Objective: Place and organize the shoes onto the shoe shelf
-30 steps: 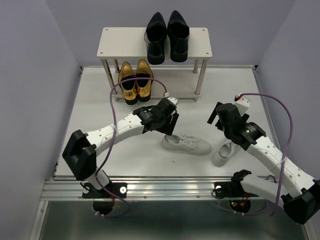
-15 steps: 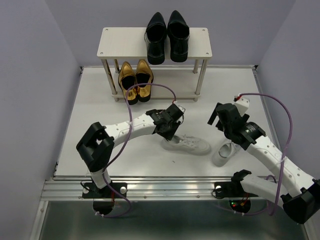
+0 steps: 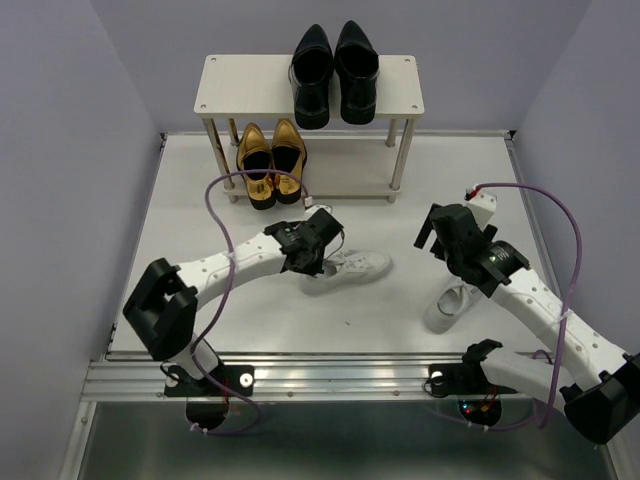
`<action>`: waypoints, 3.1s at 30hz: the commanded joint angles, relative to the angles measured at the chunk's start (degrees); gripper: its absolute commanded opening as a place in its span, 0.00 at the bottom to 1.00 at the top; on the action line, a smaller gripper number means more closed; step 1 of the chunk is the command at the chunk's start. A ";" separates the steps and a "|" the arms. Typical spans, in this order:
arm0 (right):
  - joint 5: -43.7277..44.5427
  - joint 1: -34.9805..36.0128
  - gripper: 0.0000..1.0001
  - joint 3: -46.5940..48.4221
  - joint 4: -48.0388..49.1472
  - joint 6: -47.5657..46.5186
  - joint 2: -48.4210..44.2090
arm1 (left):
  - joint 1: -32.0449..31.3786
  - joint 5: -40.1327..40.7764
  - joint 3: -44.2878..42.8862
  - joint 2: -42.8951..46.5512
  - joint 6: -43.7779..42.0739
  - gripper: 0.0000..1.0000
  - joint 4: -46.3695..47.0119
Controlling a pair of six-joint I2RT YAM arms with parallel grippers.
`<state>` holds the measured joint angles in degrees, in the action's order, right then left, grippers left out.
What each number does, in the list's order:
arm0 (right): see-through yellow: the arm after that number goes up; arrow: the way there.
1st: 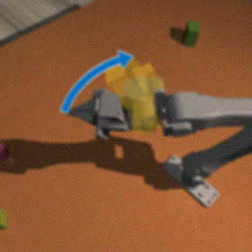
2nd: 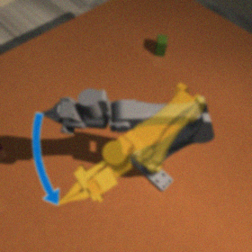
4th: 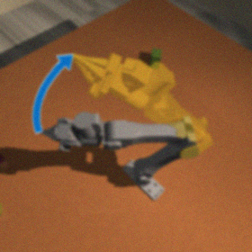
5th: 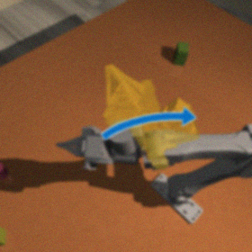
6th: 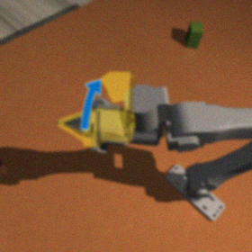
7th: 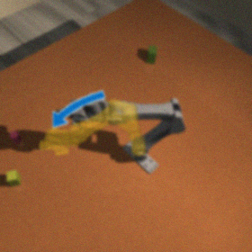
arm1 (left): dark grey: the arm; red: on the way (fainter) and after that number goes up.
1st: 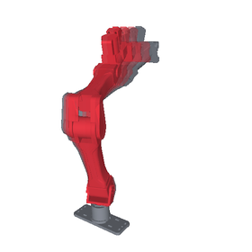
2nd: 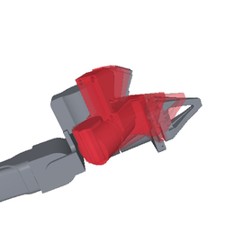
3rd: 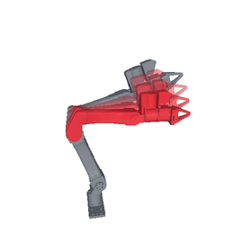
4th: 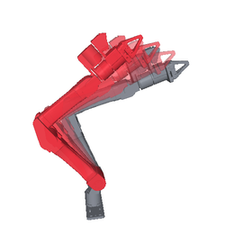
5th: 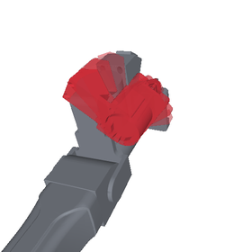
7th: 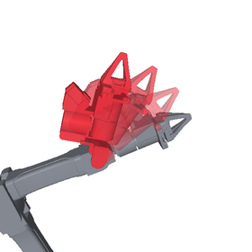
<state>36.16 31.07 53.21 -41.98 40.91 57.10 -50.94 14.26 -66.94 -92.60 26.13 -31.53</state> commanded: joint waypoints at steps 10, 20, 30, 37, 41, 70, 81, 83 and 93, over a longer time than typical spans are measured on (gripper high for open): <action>-2.06 -0.40 1.00 2.16 3.30 -1.27 1.87 | -1.42 -6.96 8.23 13.08 22.83 0.30 1.05; -2.32 -0.40 1.00 1.81 3.39 -1.09 1.52 | -7.69 -3.37 -2.66 7.78 13.87 0.88 -9.07; -2.41 -0.40 1.00 1.72 3.39 -1.18 0.73 | -6.81 6.75 -7.07 3.57 3.85 0.68 -13.22; -2.59 -0.40 1.00 1.81 3.30 -1.00 0.82 | -2.06 0.07 -2.50 1.72 -0.55 0.67 -5.66; -2.41 -0.40 1.00 1.98 3.31 -1.18 1.17 | -2.06 -2.39 -0.92 -0.83 -1.70 0.59 -3.55; -5.48 -0.40 1.00 0.67 3.74 -1.18 0.47 | 2.34 -2.30 3.30 9.47 33.19 0.00 4.89; -6.10 -0.40 1.00 0.40 4.01 -1.09 0.38 | -1.18 -4.16 1.55 2.68 31.27 0.67 7.10; -6.10 -0.40 1.00 0.40 4.01 -1.09 0.55 | -1.18 -3.54 1.55 2.77 30.83 0.67 6.40; -6.37 -0.40 1.00 -0.30 4.45 -0.92 0.99 | -2.24 -0.37 1.72 1.81 27.93 0.49 4.19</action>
<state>29.93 31.07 53.08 -39.81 40.29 58.37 -52.58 12.12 -64.31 -91.96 56.05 -26.41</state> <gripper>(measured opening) 0.998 0.513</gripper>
